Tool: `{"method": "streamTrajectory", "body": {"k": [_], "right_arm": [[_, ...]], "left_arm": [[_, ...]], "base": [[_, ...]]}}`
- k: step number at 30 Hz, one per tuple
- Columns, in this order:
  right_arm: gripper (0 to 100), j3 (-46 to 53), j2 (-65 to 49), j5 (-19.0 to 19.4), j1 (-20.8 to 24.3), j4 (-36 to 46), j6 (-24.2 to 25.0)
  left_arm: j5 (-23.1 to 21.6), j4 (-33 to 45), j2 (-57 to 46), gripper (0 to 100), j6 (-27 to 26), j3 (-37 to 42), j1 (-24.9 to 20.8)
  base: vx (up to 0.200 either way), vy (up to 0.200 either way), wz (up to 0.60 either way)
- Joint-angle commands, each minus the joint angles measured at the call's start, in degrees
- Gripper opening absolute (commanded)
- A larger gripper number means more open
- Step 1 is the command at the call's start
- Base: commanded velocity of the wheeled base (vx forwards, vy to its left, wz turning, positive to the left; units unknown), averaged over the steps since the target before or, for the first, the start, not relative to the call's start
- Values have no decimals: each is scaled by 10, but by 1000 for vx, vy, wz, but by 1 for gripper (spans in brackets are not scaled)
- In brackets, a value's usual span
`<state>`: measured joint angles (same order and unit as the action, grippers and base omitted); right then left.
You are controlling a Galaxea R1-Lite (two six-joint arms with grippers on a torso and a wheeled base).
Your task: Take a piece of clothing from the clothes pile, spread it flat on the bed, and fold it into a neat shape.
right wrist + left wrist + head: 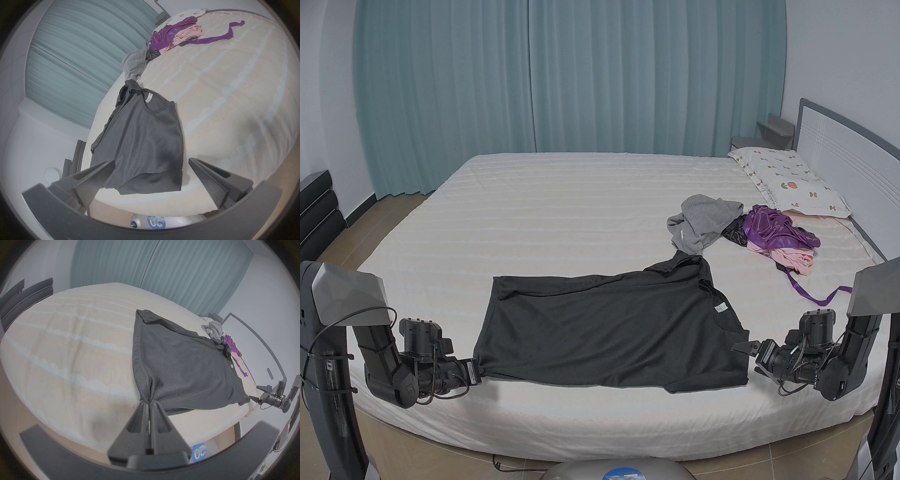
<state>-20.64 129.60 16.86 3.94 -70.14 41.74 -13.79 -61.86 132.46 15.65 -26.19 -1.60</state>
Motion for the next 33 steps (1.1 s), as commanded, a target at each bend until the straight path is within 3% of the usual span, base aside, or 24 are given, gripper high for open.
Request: {"method": "streamTrajectory", "body": {"k": [1, 9, 14, 20, 21, 28, 33], "right_arm": [[100, -12, 14, -10, 14, 3, -5], [100, -55, 36, -21, 36, 36, -19], [100, -92, 36, -78, 38, 108, -68], [100, -96, 40, -91, 40, 113, -85], [0, -97, 41, -91, 40, 113, -85], [0, -128, 42, -84, 38, 113, -79], [0, -178, 45, -83, 33, 115, -75]], "left_arm": [[0, 2, -35, 0, 3, 15, 4], [3, 9, -84, 0, 10, 32, 2], [8, 9, -84, 0, 10, 32, 2], [8, 9, -81, 0, 23, 29, 2], [9, 9, -81, 0, 24, 29, 1], [10, 9, -77, 0, 30, 15, 1], [32, 9, -68, 0, 89, -27, 1]], "base": [[0, 0, 0], [0, 0, 0], [0, 0, 0], [0, 0, 0], [0, 0, 0], [0, 0, 0], [0, 0, 0]]}}
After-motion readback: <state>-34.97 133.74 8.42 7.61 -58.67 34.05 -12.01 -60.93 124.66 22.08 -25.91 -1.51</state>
